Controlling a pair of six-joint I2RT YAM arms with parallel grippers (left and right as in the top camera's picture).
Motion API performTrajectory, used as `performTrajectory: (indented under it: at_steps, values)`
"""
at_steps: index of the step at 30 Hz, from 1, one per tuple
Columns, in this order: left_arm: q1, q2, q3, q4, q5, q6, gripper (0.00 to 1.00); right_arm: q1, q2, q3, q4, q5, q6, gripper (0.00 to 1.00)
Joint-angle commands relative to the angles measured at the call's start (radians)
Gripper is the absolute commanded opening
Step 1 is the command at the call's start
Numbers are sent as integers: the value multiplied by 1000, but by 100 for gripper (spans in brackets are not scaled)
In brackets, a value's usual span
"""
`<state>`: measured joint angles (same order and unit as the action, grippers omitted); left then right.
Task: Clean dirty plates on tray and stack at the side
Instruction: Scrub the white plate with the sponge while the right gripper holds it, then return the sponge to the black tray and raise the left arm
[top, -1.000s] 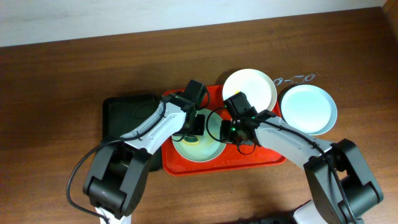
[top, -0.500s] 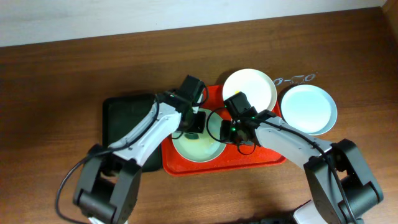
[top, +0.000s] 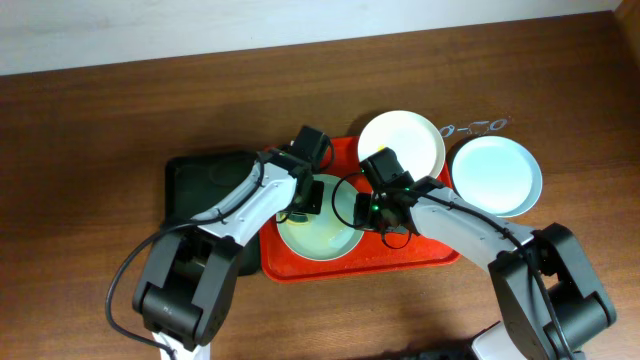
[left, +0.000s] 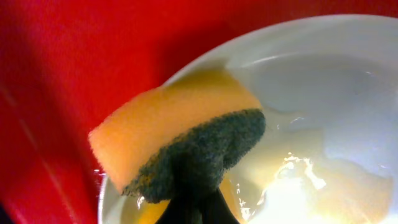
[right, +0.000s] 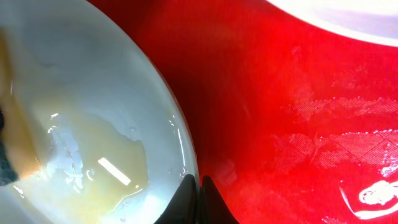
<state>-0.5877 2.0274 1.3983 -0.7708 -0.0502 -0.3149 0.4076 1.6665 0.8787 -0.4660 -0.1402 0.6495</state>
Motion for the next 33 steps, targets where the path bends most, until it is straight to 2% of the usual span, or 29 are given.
performTrajectory:
  at_steps: [1, 6, 9, 11, 15, 19, 25, 30, 33]
  values:
    - [-4, 33, -6, -25, 177, -5, 0, 12, 8, -4, 2, -2, -6, 4]
    - [-30, 33, -8, -92, 196, -5, 0, 12, 8, -4, 2, -2, -6, 4]
    - [-28, 33, -7, -98, 311, 73, 0, 12, 8, -4, 1, -2, -6, 4]
    - [-19, 24, -6, -98, 340, 79, 0, 12, 8, -4, -1, -2, -6, 4]
    - [43, -131, -4, -98, 338, 79, 0, 12, 8, -4, -2, -2, -6, 4]
    - [121, -278, -4, -115, 245, 77, 0, 12, 8, -4, -1, -2, -6, 4]
    - [250, -325, -7, -270, -105, 69, 0, 12, 8, -4, -2, -2, -6, 4]
    - [358, -325, -39, -282, -126, 69, 0, 12, 8, -4, -2, -2, -6, 4]
    - [366, -325, -146, -197, -127, 70, 0, 12, 8, -4, -1, -2, -6, 4]
